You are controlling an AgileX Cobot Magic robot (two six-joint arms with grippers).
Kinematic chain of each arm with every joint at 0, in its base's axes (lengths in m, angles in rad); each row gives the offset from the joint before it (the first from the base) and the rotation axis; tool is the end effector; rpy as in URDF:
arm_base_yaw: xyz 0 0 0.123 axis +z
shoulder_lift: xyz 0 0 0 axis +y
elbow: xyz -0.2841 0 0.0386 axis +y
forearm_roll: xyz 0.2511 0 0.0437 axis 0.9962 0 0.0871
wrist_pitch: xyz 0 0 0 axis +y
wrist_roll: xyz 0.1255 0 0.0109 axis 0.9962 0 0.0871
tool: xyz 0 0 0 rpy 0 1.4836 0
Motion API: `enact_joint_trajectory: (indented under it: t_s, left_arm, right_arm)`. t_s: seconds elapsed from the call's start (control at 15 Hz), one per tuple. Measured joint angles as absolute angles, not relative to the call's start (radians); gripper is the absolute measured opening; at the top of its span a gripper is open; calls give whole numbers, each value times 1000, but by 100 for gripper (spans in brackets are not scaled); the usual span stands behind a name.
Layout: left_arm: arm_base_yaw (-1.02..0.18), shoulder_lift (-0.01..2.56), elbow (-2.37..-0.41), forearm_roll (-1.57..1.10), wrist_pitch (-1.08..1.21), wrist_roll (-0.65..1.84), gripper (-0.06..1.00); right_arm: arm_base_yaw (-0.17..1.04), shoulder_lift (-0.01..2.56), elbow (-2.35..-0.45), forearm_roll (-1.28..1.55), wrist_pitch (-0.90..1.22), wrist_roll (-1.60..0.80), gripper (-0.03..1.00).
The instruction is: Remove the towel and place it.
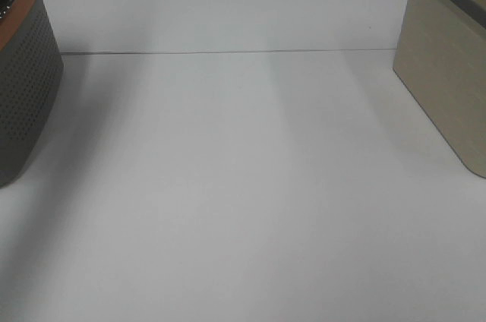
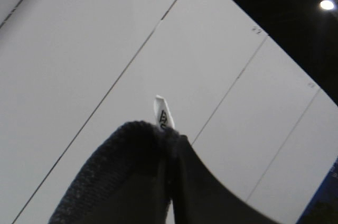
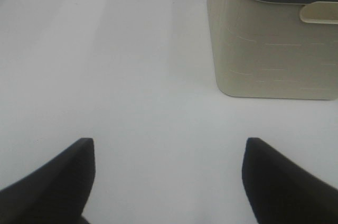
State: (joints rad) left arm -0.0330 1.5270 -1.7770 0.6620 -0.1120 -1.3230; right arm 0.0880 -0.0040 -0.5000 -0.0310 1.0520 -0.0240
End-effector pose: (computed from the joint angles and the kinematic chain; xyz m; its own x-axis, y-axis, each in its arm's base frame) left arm 0.3726 -0.0209 0.5648 0.2662 -0.6240 -0.7347 0.3295 0.7752 -0.5390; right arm 0.0275 -0.0010 0.2640 -0.4399 -0.0783 -0.8946 -0.0812 0.9956 -0.0472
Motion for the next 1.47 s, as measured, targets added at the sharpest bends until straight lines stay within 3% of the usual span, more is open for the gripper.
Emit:
enact_joint_trajectory:
  t_s: [0.67,0.93,1.13,1.47]
  left_arm:
    - [-379,1576,-1853,778,29,-1198,0]
    - [-498,1576,-1807,752,239,-978,0]
    - [-548,1577,-1798,566,460,-653,0]
    - [-549,1617,-1798,350,653,-364,0]
  right_arm:
    - [88,-4,-500,-31,1052,-24,76]
    - [88,-4,-510,8,1035,-39,76]
    - [88,91,-523,129,909,-73,76]
    - [88,330,-523,356,672,-366,76]
